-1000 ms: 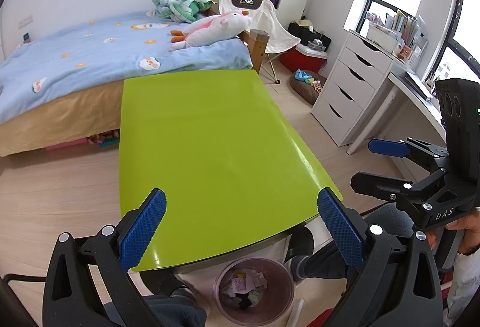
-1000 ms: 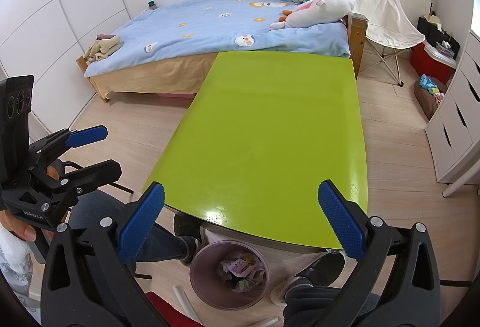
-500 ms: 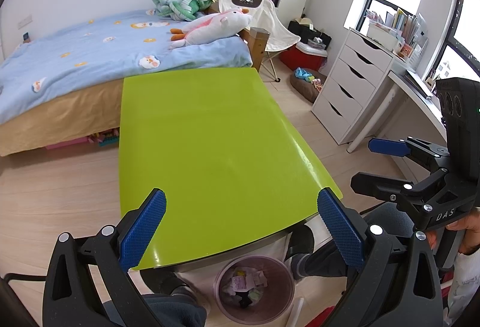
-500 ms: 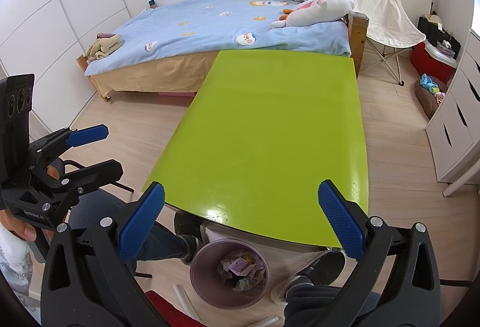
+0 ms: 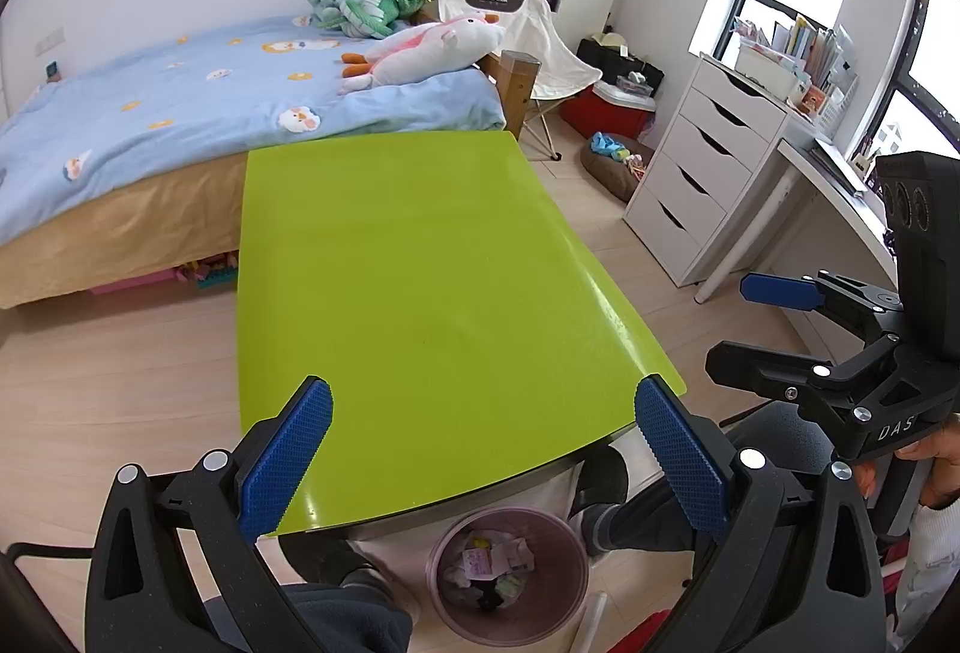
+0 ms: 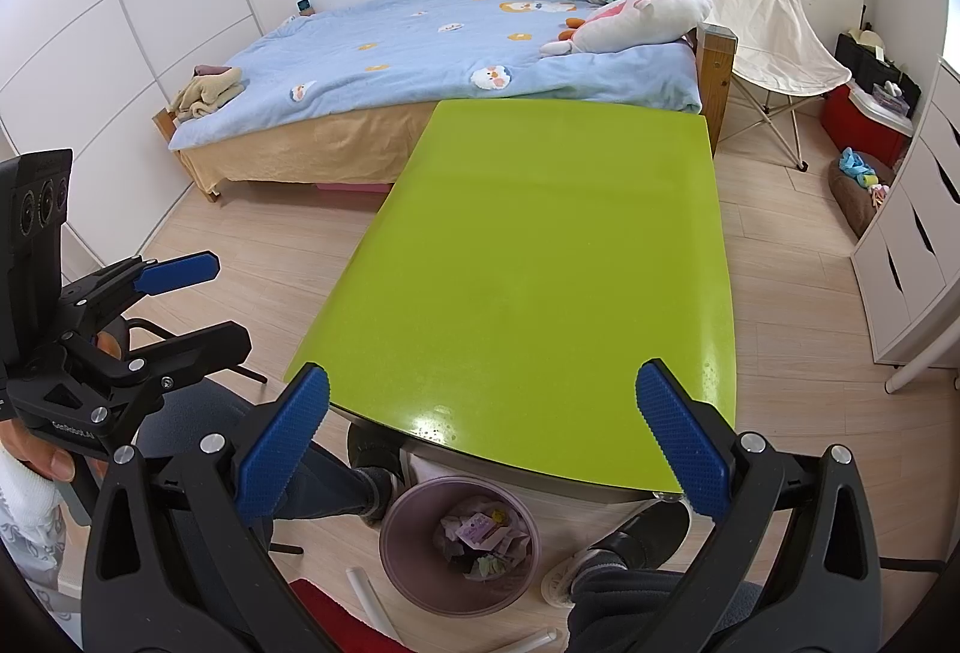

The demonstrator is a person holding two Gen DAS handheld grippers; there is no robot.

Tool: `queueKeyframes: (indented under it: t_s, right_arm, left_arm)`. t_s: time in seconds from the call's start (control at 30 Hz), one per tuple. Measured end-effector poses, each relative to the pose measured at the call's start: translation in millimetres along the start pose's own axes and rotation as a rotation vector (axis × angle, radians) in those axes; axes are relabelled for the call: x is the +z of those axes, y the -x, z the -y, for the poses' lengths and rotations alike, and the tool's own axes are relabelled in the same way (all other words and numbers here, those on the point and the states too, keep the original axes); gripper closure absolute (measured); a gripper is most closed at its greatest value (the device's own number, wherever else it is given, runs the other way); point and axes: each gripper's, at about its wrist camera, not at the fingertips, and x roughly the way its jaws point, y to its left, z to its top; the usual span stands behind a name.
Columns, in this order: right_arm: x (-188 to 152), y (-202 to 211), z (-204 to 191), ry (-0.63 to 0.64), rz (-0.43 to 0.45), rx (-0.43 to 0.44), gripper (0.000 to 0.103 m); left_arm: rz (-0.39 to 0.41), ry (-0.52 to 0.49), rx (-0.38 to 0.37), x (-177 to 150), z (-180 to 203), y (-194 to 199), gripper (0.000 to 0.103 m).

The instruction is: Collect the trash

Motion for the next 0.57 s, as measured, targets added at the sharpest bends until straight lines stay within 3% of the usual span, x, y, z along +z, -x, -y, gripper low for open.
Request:
queueKeyframes:
  t_s: [0.57]
  right_arm:
    - [-6.9,0.0,-1.9,0.003,0.005,-0.001,0.003]
  left_arm:
    - [0.018,-0.030,0.039,-1.3,4.8,5.3,0.006]
